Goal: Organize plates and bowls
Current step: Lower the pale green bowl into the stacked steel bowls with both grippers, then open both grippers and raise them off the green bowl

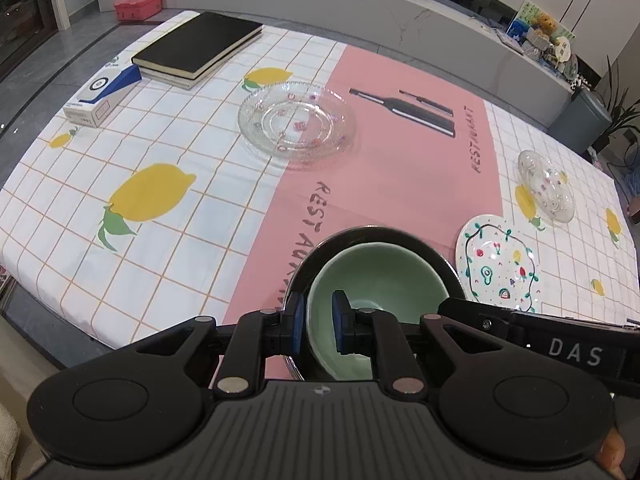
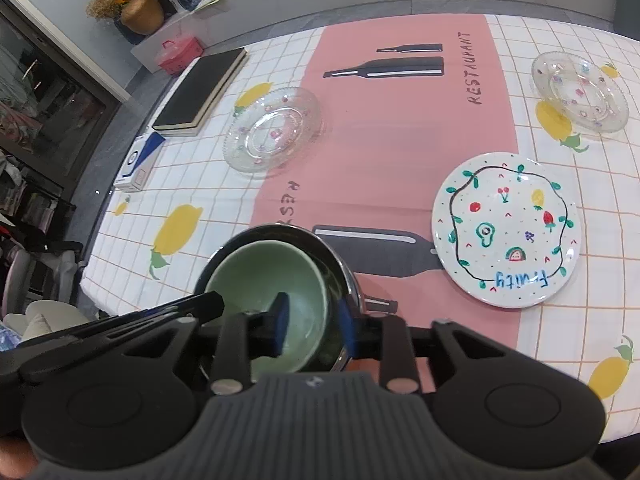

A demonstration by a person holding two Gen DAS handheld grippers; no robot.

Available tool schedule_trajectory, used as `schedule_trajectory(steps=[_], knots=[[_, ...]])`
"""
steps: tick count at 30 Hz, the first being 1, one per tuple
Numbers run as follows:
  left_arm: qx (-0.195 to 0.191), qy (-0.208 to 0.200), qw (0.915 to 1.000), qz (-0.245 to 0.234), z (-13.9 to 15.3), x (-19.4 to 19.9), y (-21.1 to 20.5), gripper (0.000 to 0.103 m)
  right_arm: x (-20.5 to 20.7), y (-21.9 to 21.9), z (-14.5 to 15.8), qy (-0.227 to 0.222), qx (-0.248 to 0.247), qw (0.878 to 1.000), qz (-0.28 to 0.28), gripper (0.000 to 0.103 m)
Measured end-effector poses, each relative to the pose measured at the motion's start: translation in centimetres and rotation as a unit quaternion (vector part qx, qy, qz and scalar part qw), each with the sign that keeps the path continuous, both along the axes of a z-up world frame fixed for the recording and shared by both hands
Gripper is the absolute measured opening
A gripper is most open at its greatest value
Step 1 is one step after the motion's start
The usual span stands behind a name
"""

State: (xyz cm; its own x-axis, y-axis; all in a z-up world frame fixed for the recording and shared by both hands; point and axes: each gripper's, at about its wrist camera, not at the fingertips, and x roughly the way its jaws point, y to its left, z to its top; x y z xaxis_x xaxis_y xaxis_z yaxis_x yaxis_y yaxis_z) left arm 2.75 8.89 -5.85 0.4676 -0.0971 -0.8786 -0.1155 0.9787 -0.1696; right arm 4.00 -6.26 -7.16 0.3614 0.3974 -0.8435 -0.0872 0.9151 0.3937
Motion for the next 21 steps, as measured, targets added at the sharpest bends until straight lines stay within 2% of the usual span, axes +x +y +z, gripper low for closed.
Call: schedule_trajectory(steps=[13, 21], knots=[[-0.025, -0.039, 0.9989, -0.005, 2.4, 0.7, 1.3, 0.023, 0.8, -1.6, 2.6, -0.047, 0.02, 0.999, -0.014, 0.04], [-0.029, -0.071, 0.9971, -0.002, 3.2, 2.6, 3.0, 0.023, 3.2, -2.5, 2.5, -0.048, 0.022, 0.998, -0.038, 0.041]])
